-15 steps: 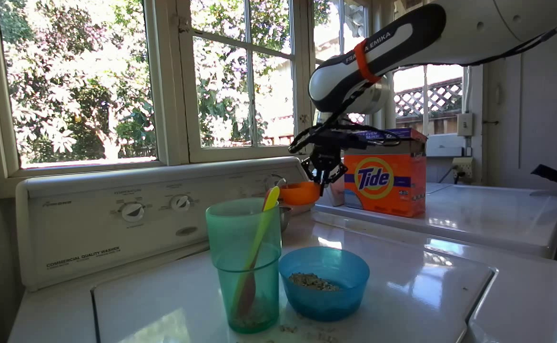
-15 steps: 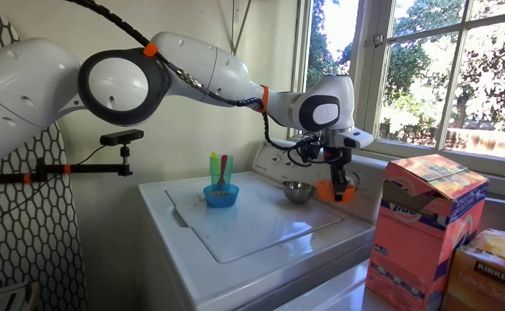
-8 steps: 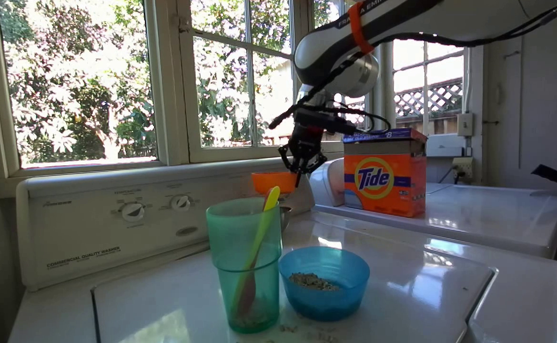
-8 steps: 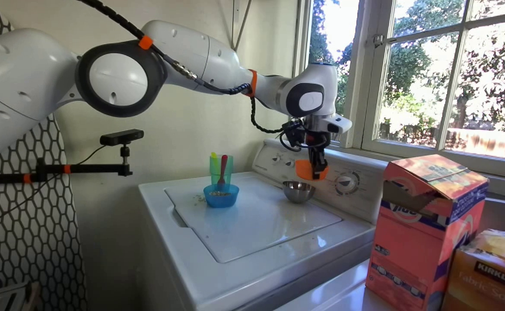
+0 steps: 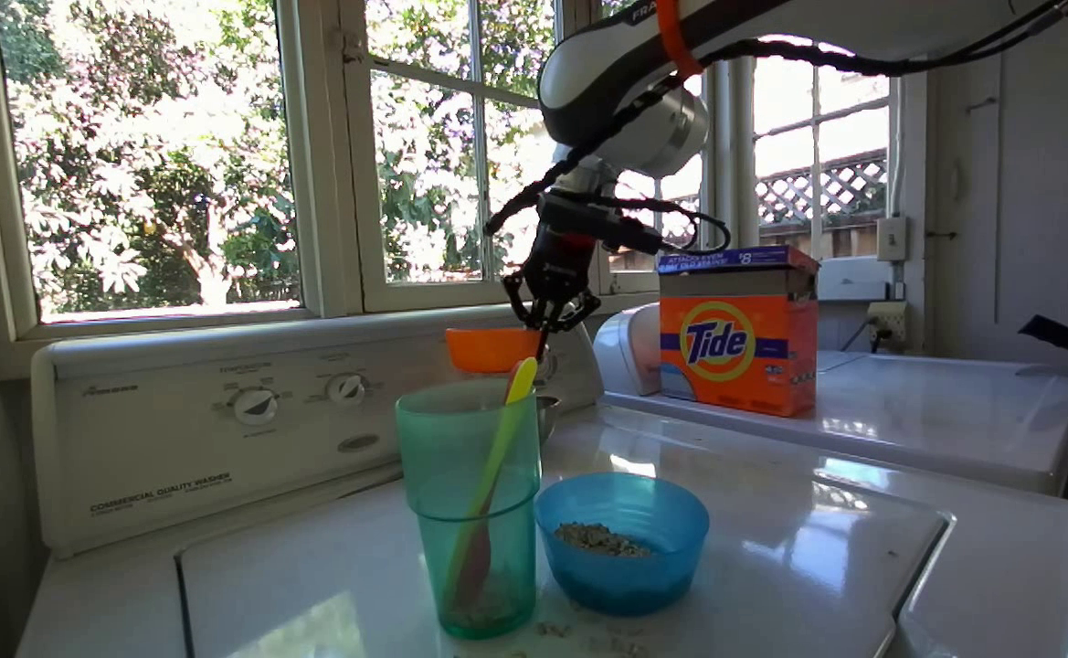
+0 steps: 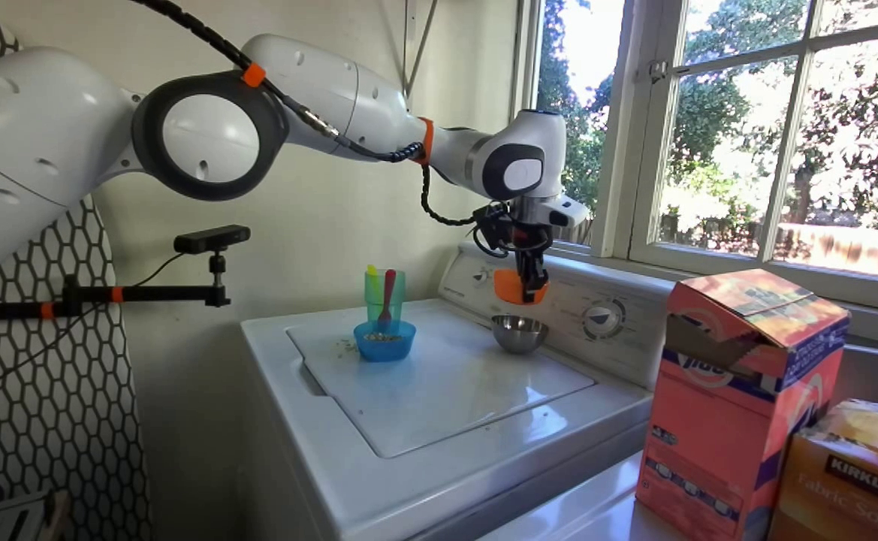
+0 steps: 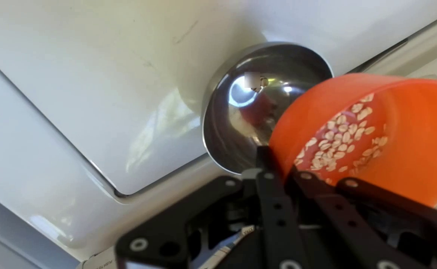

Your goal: Put the knife in the green cup, stack the bowls, and then move them to the next washing machine

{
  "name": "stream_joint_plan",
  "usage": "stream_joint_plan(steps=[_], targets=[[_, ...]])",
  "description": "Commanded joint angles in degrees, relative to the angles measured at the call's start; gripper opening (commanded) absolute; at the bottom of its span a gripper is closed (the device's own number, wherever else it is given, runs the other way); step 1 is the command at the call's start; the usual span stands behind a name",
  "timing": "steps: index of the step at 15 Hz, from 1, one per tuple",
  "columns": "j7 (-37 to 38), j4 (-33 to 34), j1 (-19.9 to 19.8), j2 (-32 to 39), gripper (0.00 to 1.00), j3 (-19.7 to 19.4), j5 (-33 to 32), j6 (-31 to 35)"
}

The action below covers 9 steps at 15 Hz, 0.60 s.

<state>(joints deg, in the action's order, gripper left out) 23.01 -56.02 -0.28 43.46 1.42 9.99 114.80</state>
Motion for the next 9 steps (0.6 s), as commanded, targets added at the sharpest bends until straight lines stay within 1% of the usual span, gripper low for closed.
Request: stream_joint_plan(steps=[1, 2, 9], targets=[[0.0, 0.0, 0.0, 0.1, 0.04, 0.0, 0.0, 0.0], [0.0, 0.0, 0.0, 0.1, 0.01, 0.0, 0.0, 0.0], [1.7, 0.6, 2.4, 2.5, 0.01, -1.8, -4.1, 0.7]])
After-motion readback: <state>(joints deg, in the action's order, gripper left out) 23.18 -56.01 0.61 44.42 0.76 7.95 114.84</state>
